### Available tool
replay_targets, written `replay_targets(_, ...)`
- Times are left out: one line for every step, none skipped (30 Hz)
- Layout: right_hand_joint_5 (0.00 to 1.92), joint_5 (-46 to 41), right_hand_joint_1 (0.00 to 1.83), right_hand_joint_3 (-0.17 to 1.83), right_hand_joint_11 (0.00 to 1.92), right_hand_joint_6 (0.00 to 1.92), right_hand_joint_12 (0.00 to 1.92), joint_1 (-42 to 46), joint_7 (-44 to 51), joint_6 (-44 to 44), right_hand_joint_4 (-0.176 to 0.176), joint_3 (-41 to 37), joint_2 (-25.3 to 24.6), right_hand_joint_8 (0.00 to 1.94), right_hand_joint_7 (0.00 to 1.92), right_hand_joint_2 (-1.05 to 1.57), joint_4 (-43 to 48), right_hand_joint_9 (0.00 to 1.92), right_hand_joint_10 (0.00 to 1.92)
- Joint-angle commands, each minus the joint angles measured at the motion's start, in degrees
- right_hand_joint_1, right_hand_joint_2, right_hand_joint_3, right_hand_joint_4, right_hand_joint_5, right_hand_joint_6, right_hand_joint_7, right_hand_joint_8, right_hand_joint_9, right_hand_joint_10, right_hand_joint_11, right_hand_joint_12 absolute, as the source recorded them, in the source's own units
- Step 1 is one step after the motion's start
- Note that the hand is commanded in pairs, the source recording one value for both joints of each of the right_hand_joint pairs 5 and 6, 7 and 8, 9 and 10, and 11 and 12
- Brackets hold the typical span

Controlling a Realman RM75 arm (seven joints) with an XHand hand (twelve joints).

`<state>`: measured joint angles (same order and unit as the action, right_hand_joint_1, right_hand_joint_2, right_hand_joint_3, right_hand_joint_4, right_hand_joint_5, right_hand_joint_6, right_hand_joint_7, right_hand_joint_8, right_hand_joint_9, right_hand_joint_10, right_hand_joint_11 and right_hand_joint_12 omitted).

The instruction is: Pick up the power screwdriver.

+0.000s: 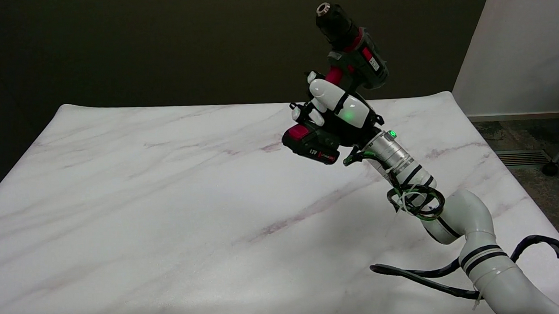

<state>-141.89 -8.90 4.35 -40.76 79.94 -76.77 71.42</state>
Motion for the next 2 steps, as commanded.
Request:
replay_targets(1.18, -3.4, 1.32, 0.45, 1.92, 1.18, 1.92, -0.4, 0.4, -3.7, 0.034, -0.2, -0.2, 1.92, 1.92, 1.12, -2.7, 1.92, 1.92)
replay_targets(1.22, -3.7, 1.31, 0.6, 1.92, 1.22, 1.92, -0.5, 0.4, -3.8, 0.044, -0.1, -0.3, 1.92, 1.92, 0.85, -2.9, 1.92, 1.92)
